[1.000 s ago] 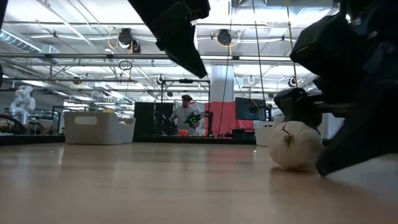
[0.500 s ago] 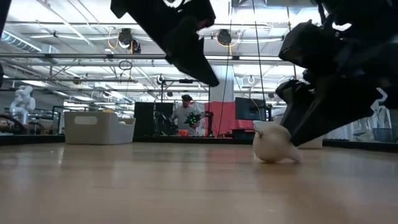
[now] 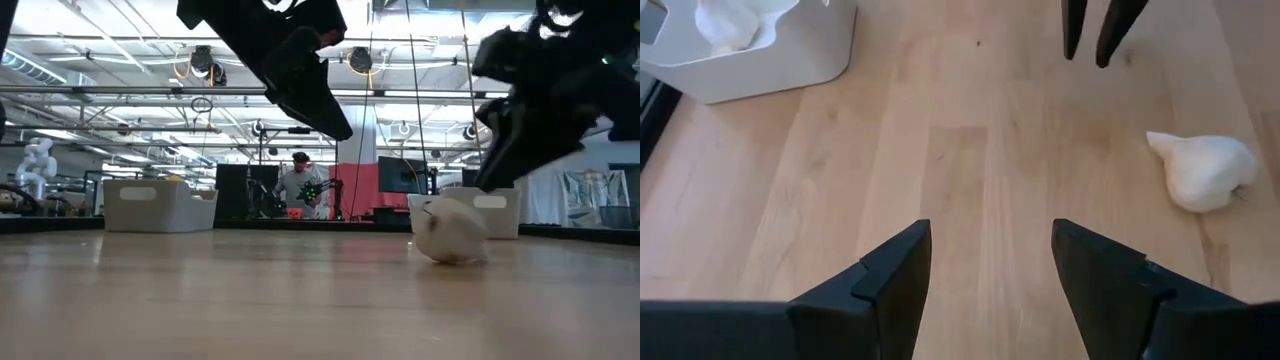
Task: Sort produce into baskets
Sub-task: Put the white garlic into the white bin
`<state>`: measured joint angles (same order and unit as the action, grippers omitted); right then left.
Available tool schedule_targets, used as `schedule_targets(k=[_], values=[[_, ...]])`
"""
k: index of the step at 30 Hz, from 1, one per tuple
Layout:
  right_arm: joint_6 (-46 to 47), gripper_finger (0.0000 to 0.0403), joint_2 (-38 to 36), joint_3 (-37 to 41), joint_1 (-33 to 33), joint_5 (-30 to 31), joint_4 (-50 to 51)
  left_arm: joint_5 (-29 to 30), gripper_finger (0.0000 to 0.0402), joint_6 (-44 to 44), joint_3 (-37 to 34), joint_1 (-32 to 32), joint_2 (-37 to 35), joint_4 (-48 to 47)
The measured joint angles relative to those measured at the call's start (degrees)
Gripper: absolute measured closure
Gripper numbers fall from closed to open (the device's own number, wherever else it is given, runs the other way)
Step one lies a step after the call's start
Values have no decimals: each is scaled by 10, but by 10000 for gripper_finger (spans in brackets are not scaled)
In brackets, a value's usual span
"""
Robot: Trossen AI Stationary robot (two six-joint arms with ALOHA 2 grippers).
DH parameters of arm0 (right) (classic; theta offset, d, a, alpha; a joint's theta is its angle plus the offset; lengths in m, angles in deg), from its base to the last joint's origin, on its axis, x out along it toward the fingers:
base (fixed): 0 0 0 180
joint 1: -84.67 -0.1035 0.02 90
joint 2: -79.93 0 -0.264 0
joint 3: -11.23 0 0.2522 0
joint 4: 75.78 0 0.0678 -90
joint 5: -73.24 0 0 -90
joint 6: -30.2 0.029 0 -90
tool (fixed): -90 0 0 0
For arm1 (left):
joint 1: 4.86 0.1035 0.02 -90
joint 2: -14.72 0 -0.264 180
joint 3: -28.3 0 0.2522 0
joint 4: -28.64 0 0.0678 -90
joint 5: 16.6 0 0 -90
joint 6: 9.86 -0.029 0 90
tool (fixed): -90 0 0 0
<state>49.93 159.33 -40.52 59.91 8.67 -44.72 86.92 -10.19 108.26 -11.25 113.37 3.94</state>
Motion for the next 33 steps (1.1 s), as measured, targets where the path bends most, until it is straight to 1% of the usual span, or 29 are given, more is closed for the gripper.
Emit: schedule_targets(k=[2, 4, 7, 10, 13, 17, 21, 24, 27, 31, 33], values=[[9, 331, -9, 0, 0, -10, -17, 0, 185, 0, 0, 0, 0, 0], [4, 328, -10, 0, -2, -48, -48, 0, 185, 0, 0, 0, 0, 0], [-18, 308, -5, 0, -11, -77, -96, 0, 185, 0, 0, 0, 0, 2], [-40, 275, 13, -1, -20, -78, -147, 0, 185, 0, 0, 0, 0, 6], [-56, 232, 43, -1, -21, -78, -194, 0, 185, 0, 0, 0, 0, 8], [-55, 175, 89, -1, -17, -83, -197, 0, 185, 0, 0, 0, 0, 11], [-55, 139, 124, 0, -1, -117, -188, 0, 185, 0, 0, 0, 0, 12], [-59, 126, 141, -1, 7, -124, -199, 0, 185, 0, 1, 0, 3, 17], [-64, 123, 160, -2, 13, -132, -204, 0, 185, 0, 1, 0, 7, 16], [-67, 131, 184, -2, 19, -171, -226, -2, 185, 0, 1, 0, 18, 11], [-76, 143, 189, -2, 20, -175, -241, -3, 185, 0, 1, 0, 24, 23]])
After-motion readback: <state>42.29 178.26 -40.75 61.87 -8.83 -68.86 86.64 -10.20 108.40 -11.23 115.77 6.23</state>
